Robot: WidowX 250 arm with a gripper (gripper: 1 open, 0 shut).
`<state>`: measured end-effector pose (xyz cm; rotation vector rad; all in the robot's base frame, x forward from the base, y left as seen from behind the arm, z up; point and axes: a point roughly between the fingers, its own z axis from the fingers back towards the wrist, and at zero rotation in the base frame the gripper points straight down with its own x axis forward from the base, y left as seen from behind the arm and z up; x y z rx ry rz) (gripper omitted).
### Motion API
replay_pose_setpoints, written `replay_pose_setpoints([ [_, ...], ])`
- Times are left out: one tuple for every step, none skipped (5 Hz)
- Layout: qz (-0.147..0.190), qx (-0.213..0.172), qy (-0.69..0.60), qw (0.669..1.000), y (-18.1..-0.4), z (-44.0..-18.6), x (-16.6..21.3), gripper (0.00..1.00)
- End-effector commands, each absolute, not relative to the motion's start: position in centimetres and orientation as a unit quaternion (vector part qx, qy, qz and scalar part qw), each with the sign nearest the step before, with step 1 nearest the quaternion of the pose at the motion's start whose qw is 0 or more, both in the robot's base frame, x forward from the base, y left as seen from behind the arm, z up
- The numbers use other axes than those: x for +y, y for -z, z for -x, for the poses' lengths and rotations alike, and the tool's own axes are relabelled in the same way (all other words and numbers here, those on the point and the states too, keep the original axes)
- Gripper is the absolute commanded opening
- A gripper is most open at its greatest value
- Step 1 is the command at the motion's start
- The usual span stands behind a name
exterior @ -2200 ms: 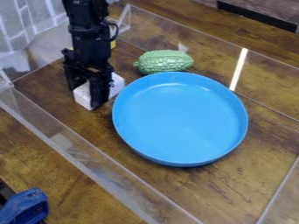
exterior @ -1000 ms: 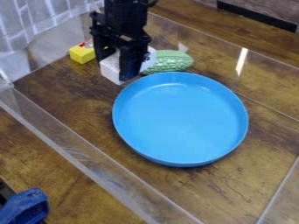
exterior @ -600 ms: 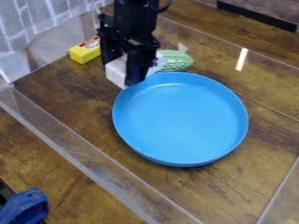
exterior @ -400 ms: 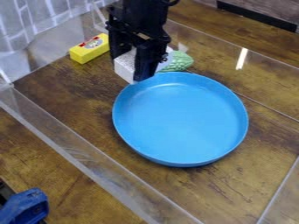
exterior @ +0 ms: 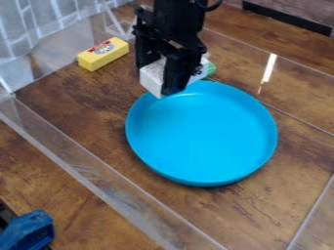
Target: Put the white object in the blue tray
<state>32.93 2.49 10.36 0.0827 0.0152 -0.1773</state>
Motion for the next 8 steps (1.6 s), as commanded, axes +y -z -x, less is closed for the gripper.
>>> replay_pose_setpoints([
  [-0.053, -0.051, 0.102, 0.992, -14.1, -33.7, 1.5, 0.00],
  [-0.057, -0.051, 0.111, 0.991, -14.3, -33.7, 0.9, 0.00],
  [-0.060, -0.051, 0.121, 0.989, -14.5, -33.7, 0.4, 0.00],
  [-0.063, -0.052, 0.133, 0.988, -14.8, -33.6, -0.2, 0.00],
  [-0.066, -0.054, 0.144, 0.986, -15.0, -33.6, -0.9, 0.00],
  [-0.066, -0.055, 0.154, 0.984, -15.1, -33.5, -1.8, 0.00],
  [-0.065, -0.057, 0.161, 0.983, -15.2, -33.4, -2.6, 0.00],
  [-0.061, -0.060, 0.171, 0.982, -15.2, -33.4, -3.5, 0.00],
])
